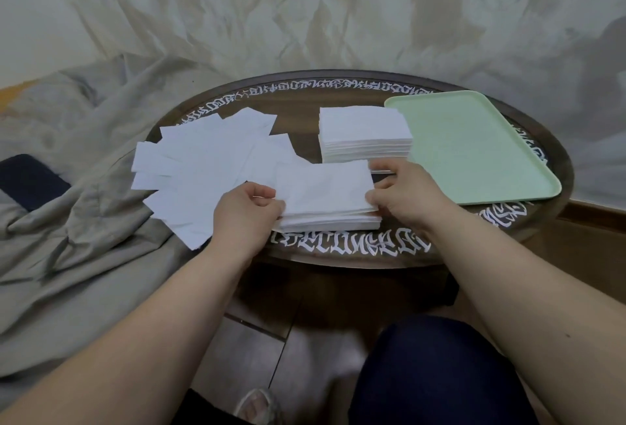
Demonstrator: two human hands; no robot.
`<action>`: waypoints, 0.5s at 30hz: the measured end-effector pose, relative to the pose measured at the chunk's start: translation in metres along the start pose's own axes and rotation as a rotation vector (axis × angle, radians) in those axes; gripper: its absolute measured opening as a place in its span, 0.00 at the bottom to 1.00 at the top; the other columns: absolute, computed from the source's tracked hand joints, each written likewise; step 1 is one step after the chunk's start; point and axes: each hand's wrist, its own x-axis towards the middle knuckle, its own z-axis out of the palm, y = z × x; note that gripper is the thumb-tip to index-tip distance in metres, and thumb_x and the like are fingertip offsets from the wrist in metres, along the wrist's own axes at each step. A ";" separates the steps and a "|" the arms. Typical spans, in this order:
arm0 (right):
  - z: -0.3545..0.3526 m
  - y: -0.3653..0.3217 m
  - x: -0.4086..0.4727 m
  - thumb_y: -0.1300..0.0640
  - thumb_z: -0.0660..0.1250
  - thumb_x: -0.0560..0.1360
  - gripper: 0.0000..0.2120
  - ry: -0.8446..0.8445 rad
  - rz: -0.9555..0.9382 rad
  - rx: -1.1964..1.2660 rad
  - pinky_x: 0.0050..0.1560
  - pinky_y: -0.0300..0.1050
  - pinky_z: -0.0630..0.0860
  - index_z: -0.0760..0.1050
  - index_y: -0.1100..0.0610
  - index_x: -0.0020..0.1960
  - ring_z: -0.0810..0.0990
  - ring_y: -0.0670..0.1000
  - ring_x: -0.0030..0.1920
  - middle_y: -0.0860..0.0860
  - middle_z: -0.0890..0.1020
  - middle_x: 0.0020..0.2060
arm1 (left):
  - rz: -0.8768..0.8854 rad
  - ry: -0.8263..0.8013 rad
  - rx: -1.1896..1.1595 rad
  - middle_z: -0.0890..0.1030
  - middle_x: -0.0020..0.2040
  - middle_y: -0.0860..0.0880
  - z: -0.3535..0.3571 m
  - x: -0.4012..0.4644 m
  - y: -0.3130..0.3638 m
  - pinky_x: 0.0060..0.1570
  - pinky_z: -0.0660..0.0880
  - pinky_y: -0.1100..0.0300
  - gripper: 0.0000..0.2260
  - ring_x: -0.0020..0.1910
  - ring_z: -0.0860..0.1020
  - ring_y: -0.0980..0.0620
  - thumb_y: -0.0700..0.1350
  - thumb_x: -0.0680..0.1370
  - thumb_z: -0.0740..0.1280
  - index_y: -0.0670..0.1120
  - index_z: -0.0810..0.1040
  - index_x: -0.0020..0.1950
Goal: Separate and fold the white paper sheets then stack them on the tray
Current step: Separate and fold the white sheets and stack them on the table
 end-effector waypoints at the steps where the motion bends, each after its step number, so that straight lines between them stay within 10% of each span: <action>1: -0.001 0.002 0.000 0.65 0.70 0.69 0.27 0.005 -0.007 -0.012 0.56 0.53 0.78 0.73 0.51 0.66 0.82 0.54 0.49 0.55 0.82 0.47 | 0.010 -0.011 0.025 0.81 0.37 0.52 -0.001 0.000 -0.002 0.49 0.77 0.51 0.07 0.35 0.77 0.51 0.42 0.72 0.73 0.53 0.78 0.41; 9: -0.005 0.008 -0.004 0.62 0.71 0.70 0.17 0.034 -0.076 -0.065 0.49 0.45 0.77 0.77 0.54 0.58 0.81 0.52 0.48 0.53 0.82 0.47 | 0.124 -0.042 0.241 0.82 0.42 0.56 -0.004 -0.007 -0.001 0.39 0.69 0.66 0.08 0.43 0.80 0.55 0.43 0.74 0.72 0.50 0.77 0.52; 15: -0.008 0.005 -0.016 0.52 0.71 0.72 0.07 0.073 -0.296 -0.559 0.44 0.43 0.69 0.73 0.50 0.46 0.75 0.48 0.45 0.47 0.76 0.44 | 0.326 -0.134 0.499 0.76 0.51 0.52 -0.008 -0.010 -0.003 0.44 0.68 0.60 0.16 0.47 0.78 0.55 0.50 0.70 0.77 0.51 0.75 0.52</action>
